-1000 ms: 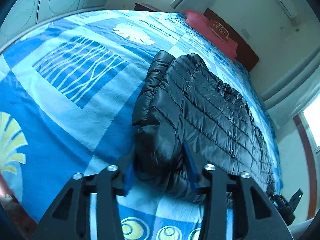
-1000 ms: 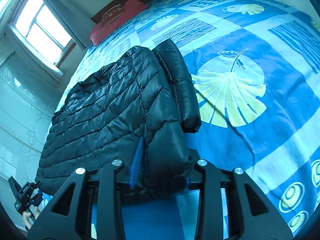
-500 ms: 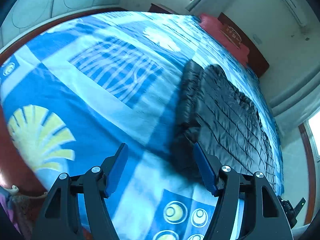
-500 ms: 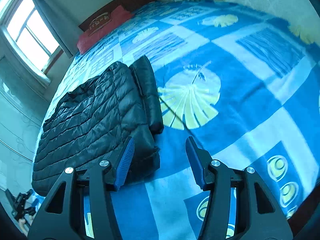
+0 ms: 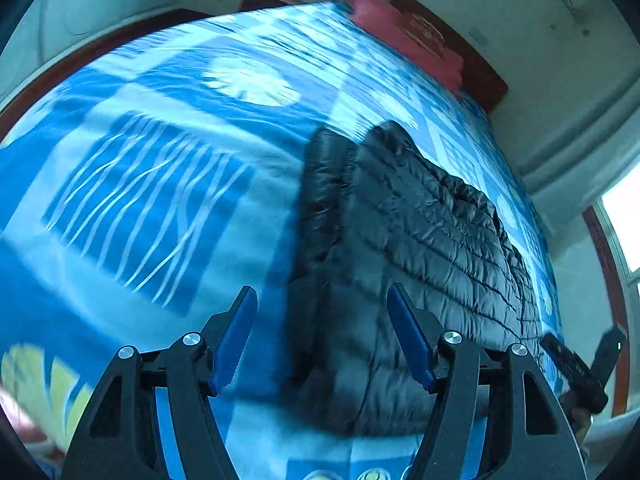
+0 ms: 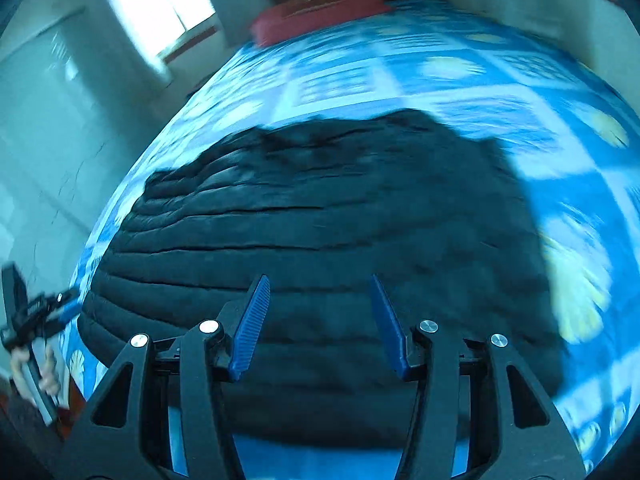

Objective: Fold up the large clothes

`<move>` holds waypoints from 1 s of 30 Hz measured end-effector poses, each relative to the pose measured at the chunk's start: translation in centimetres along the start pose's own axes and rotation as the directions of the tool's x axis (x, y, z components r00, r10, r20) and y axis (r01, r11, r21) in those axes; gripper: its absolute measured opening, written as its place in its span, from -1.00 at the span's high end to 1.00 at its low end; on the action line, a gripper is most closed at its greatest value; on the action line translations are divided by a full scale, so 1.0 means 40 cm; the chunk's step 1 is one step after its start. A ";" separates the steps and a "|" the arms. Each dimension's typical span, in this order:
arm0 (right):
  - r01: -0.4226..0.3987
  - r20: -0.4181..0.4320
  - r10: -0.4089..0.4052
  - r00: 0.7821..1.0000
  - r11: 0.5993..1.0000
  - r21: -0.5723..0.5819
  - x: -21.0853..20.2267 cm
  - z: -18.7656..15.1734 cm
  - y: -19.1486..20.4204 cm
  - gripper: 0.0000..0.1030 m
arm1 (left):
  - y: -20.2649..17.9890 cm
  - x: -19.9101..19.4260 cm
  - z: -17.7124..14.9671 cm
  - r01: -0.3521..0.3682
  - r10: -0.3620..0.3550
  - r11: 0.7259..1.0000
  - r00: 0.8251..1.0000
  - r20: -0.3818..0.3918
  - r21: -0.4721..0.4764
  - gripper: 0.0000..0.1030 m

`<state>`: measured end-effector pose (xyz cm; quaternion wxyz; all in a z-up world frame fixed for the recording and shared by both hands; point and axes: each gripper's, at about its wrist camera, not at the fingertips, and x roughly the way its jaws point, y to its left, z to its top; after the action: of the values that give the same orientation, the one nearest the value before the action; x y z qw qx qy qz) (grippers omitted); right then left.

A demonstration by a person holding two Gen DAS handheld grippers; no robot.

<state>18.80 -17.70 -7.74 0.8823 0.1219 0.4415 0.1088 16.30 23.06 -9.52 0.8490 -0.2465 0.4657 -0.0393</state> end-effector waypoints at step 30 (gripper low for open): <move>0.115 -0.051 -0.124 0.991 0.983 -0.144 0.285 0.015 0.138 0.21 | -0.044 0.200 0.116 0.015 -0.005 0.997 0.991 -0.131 0.076 -0.39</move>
<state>25.51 -9.14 -14.26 0.8800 0.0296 0.4655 0.0901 24.84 20.92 -12.86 0.8254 -0.2129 0.5171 -0.0775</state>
